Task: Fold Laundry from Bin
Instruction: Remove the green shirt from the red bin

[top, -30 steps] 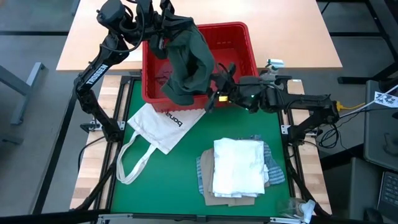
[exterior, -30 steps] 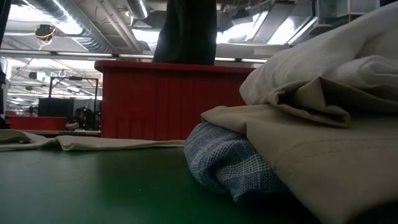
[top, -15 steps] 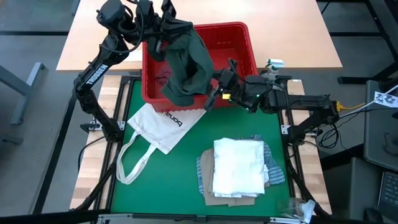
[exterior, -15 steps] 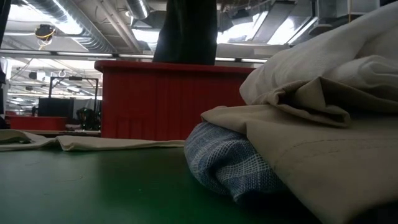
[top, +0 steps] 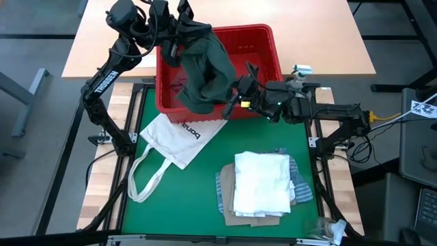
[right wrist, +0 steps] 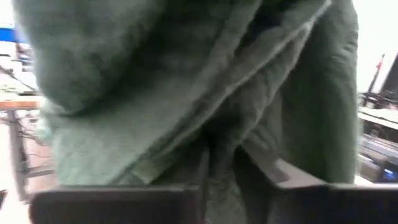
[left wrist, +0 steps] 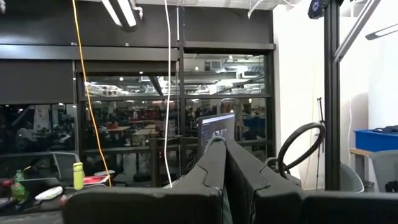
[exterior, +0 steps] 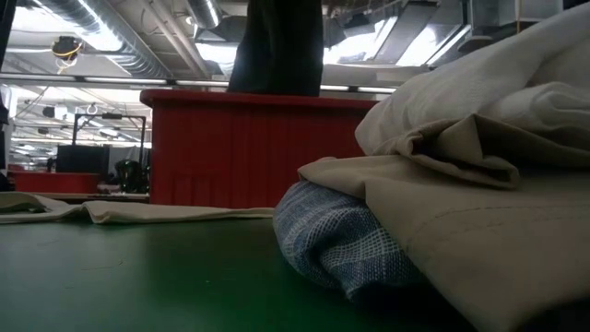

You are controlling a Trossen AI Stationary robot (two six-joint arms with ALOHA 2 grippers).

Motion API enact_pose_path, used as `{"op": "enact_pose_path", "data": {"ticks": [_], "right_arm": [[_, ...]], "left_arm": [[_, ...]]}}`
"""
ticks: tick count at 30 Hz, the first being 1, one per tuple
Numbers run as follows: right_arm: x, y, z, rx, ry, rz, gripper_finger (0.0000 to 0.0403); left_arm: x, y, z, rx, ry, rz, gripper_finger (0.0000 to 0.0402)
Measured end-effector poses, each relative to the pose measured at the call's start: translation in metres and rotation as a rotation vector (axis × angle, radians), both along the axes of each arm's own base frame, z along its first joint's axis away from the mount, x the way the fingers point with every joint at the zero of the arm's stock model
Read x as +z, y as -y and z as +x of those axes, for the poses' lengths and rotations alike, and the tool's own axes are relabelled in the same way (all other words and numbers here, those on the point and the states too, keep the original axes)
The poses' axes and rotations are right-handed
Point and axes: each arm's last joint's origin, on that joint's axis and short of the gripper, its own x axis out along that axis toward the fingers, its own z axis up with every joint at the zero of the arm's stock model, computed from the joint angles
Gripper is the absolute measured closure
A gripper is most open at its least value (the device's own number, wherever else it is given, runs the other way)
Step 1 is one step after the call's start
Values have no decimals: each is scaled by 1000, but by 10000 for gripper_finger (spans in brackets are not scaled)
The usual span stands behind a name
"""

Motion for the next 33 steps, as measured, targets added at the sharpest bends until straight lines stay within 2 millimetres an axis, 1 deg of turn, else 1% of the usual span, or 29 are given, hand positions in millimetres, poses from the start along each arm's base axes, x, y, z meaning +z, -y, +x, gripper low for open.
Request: {"op": "enact_pose_path", "data": {"ticks": [3,4,7,10,13,16,18,21,23,26,28,30,33], "right_arm": [[1,-2,0,63,-1,-15,382],[2,-3,-1,92,-8,-34,391],[13,-5,-11,182,38,-41,382],[36,-8,-23,289,122,-50,387],[57,-10,-32,387,185,-71,397],[72,-13,-37,491,240,-63,392],[82,-16,-43,590,279,-45,397],[95,-19,-49,723,371,-10,398],[100,-21,-52,797,400,23,396],[103,-23,-48,872,441,56,399],[99,-25,-40,927,457,102,399],[94,-30,-31,972,456,150,399],[86,-36,-19,976,436,168,400]], "left_arm": [[1,0,-3,-1,1,-12,401],[2,0,-5,-2,2,-24,401],[9,3,-19,-6,19,-54,401],[20,11,-37,-13,49,-76,401],[30,23,-55,-27,87,-68,401],[39,37,-74,-36,122,-55,401],[44,45,-87,-42,143,-51,401],[50,57,-104,-64,162,-60,401],[54,65,-116,-86,181,-76,401],[60,80,-135,-160,189,-77,401],[62,89,-146,-209,183,-69,401],[62,95,-154,-250,163,-56,401],[59,102,-161,-321,84,-35,401]]}}
